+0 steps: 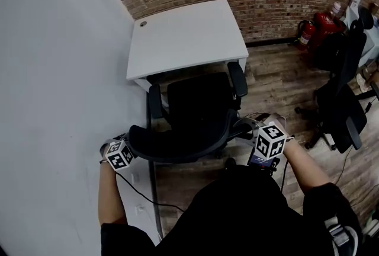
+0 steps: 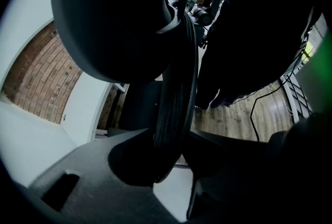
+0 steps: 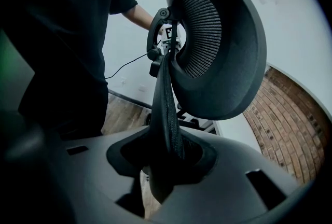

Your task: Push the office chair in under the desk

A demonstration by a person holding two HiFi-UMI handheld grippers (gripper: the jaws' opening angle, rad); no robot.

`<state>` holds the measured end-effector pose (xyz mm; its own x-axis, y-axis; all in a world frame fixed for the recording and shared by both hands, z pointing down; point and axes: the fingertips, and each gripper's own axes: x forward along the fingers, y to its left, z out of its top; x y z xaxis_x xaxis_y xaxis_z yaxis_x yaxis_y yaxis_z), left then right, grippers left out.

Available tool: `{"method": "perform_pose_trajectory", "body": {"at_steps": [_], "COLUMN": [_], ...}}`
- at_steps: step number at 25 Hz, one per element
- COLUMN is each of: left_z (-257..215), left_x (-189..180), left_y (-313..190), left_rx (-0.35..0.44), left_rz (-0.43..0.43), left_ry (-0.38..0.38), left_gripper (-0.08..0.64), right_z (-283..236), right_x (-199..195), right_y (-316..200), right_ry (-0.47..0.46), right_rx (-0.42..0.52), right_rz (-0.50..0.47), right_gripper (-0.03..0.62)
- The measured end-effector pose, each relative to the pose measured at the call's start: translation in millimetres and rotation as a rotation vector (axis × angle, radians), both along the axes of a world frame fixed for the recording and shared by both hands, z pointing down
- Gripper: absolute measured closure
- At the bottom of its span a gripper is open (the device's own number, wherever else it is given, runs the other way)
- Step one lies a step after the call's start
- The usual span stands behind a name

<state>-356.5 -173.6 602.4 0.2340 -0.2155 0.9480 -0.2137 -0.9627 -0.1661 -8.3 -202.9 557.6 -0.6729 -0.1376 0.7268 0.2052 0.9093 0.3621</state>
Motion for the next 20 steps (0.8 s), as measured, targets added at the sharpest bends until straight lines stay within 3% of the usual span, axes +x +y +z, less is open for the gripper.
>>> {"method": "perform_pose_trajectory", "body": {"at_steps": [20], "left_z": [-3], "left_x": [-38], "left_y": [-88], "left_rx": [0.017], "left_rz": [0.027], "left_ry": [-0.009], "left_gripper": [0.391], "right_z": [2], "right_x": [-38], "right_y": [-77], "right_ry": [-0.008], "right_rx": [0.002], "right_rz": [0.012], "right_gripper": [0.485]}}
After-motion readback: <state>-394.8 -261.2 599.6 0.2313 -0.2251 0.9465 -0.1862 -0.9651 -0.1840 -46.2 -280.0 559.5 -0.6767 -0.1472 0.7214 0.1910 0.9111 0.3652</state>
